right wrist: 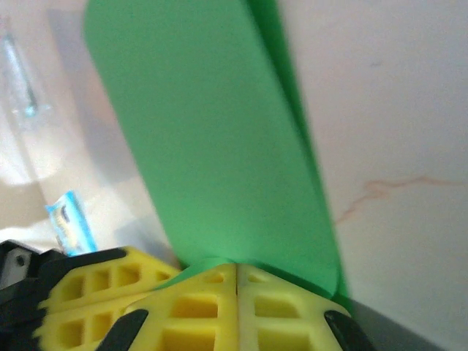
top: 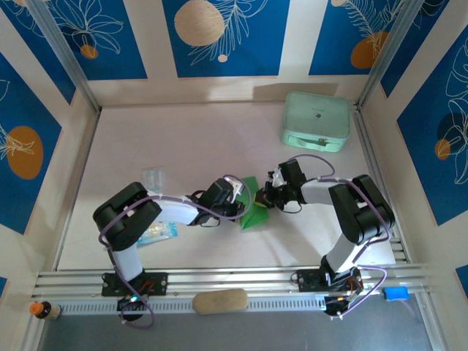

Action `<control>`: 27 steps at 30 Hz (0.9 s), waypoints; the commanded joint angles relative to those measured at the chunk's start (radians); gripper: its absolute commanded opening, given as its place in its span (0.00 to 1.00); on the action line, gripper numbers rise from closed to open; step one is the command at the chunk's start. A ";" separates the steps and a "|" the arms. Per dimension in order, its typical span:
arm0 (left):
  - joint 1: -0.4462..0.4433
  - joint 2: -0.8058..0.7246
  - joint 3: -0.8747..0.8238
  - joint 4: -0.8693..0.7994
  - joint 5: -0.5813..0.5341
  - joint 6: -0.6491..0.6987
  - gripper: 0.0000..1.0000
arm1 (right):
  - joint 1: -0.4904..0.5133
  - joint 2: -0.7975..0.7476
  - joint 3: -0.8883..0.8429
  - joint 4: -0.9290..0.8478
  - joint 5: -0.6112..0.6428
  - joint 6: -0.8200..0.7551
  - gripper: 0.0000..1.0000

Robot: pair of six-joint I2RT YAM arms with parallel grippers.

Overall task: Fold a paper plane with a square sheet of paper (pick it up from the middle)
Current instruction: Fold the triangle a second time at the center of the table.

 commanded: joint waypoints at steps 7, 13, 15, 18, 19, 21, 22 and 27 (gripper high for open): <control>0.009 0.020 0.003 -0.099 0.010 0.039 0.01 | -0.027 0.054 -0.030 0.025 -0.017 0.027 0.00; 0.009 0.016 0.000 -0.102 0.006 0.037 0.01 | -0.040 -0.022 0.018 -0.022 -0.039 0.023 0.00; 0.009 0.016 0.000 -0.101 0.002 0.038 0.01 | -0.047 -0.012 0.027 -0.024 -0.043 0.014 0.00; 0.008 0.016 0.001 -0.102 0.001 0.038 0.01 | -0.060 0.019 0.013 -0.006 -0.045 0.016 0.00; 0.009 0.016 0.000 -0.102 0.002 0.035 0.01 | -0.063 0.023 0.001 0.004 -0.040 0.020 0.00; 0.009 0.014 -0.002 -0.099 0.002 0.035 0.00 | -0.070 0.031 -0.028 0.033 -0.038 0.029 0.00; 0.009 0.016 -0.003 -0.099 0.002 0.035 0.01 | -0.071 0.037 -0.034 0.033 -0.030 0.027 0.00; 0.009 0.016 -0.002 -0.098 0.002 0.035 0.01 | -0.060 0.050 -0.051 -0.024 0.044 0.023 0.00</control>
